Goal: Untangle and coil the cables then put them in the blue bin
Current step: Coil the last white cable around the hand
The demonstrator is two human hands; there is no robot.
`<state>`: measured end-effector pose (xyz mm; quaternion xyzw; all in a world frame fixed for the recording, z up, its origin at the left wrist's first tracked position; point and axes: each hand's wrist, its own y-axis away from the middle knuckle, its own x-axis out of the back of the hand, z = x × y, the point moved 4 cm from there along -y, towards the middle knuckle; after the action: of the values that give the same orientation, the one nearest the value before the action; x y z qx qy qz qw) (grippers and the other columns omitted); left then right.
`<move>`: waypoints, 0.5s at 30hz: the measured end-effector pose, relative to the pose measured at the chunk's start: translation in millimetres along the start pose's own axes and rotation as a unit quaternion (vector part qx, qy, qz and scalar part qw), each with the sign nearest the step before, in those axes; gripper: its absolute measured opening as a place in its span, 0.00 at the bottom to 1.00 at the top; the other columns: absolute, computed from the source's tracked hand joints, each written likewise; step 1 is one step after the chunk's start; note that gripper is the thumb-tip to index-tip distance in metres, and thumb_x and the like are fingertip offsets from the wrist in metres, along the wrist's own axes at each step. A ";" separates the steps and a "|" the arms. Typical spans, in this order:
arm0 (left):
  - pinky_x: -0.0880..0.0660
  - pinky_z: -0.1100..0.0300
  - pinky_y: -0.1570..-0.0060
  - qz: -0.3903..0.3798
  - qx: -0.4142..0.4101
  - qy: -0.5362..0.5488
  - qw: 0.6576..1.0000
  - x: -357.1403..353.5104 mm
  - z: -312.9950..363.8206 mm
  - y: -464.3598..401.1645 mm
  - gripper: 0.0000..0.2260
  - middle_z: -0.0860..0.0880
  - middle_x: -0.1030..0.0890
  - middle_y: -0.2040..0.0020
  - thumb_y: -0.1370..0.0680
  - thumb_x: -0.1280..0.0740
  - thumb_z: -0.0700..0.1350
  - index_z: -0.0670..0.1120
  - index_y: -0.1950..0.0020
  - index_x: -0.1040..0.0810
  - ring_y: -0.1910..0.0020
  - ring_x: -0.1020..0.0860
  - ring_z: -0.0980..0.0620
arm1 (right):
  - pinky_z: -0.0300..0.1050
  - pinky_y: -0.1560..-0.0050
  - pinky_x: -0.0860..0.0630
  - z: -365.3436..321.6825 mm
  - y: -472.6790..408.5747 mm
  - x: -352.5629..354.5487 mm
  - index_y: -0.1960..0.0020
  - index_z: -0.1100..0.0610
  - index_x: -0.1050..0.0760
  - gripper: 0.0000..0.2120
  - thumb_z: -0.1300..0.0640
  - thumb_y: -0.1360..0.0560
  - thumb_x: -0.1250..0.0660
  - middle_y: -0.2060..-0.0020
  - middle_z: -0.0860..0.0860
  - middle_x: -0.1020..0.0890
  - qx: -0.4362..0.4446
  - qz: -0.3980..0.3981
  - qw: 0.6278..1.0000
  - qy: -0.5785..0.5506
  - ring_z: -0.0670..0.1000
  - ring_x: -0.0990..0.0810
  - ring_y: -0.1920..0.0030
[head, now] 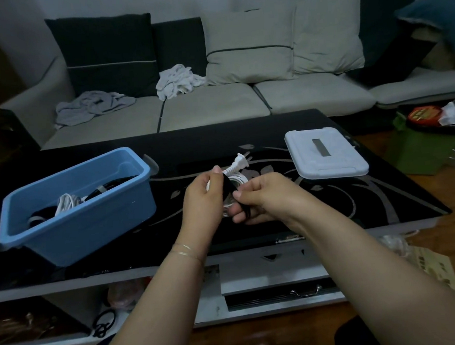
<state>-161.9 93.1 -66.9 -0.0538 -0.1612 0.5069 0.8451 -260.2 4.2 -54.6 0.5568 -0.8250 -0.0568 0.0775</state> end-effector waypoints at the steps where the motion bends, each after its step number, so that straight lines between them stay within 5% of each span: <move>1: 0.35 0.60 0.69 -0.001 0.006 -0.003 1.000 -0.1 0.2 -0.2 0.19 0.50 0.30 0.72 0.18 0.41 0.52 0.46 0.66 0.27 0.71 0.33 0.56 | 0.40 0.64 0.20 0.8 0.2 0.4 0.55 0.57 0.25 0.04 0.58 0.21 0.35 0.67 0.52 0.15 -0.004 0.007 1.000 0.004 0.47 0.16 0.67; 9: 0.38 0.58 0.68 -0.029 0.007 -0.032 0.999 -2.1 1.6 0.8 0.20 0.51 0.32 0.73 0.19 0.40 0.52 0.45 0.69 0.33 0.73 0.35 0.55 | 0.42 0.74 0.24 10.2 -5.8 4.3 0.54 0.55 0.37 0.19 0.48 0.27 0.29 0.73 0.50 0.19 -0.021 0.156 0.977 0.141 0.51 0.19 0.77; 12: 0.36 0.58 0.67 -0.052 -0.017 -0.059 0.997 1.7 5.8 1.2 0.21 0.52 0.31 0.73 0.19 0.39 0.52 0.42 0.68 0.29 0.72 0.34 0.56 | 0.45 0.62 0.25 7.4 -6.5 15.7 0.43 0.55 0.39 0.33 0.35 0.34 0.29 0.58 0.44 0.24 0.015 0.215 0.918 0.334 0.49 0.18 0.63; 15: 0.36 0.58 0.67 -0.102 -0.020 -0.049 0.993 5.0 10.4 1.7 0.23 0.47 0.30 0.70 0.18 0.40 0.52 0.31 0.58 0.26 0.70 0.33 0.53 | 0.38 0.55 0.27 4.6 -10.7 14.1 0.43 0.51 0.34 0.25 0.46 0.32 0.24 0.52 0.44 0.21 0.088 0.135 0.960 0.228 0.42 0.21 0.53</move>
<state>-164.5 97.5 -56.5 -0.0291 -0.2177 0.4171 0.8819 -256.6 -12.9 -60.2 0.4434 -0.8546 0.1556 0.2209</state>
